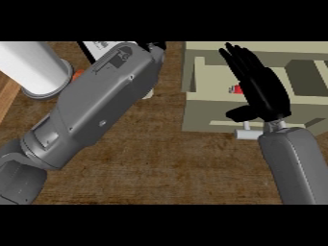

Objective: Pick up the can, place it into the drawer and close the drawer

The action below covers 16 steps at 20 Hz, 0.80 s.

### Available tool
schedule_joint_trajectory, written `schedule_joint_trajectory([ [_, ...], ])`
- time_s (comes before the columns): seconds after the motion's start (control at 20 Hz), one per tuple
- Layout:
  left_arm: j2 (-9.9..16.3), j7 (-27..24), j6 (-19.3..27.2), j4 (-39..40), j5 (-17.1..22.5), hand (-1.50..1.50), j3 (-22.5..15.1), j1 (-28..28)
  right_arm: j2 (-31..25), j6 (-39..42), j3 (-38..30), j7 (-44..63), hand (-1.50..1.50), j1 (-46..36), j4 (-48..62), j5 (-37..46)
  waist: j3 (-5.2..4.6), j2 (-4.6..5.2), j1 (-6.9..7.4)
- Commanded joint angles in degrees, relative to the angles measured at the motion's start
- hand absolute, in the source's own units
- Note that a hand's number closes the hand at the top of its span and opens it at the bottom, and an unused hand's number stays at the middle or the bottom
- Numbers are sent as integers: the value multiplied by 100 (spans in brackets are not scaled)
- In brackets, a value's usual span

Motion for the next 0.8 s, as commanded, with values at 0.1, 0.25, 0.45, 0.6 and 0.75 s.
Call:
schedule_joint_trajectory([
  [0.1,437,396,145,-474,-210,-150,69,100,255,-986,15,6,-150,-615,1708,610,3,0,-20],
  [0.25,523,507,351,-935,-332,-150,37,397,260,-1430,-127,-88,-150,-829,2430,711,4,-6,-25],
  [0.45,779,570,67,-1253,-366,-150,35,695,329,-2191,-320,24,-150,-1320,3532,1016,5,34,106],
  [0.6,976,850,166,-1642,-432,-150,4,853,169,-2430,-456,-46,-150,-1629,3993,1107,5,20,78],
  [0.75,951,762,281,-1608,-537,-150,63,754,190,-3207,-647,-281,-150,-1641,4520,1076,12,80,118],
])
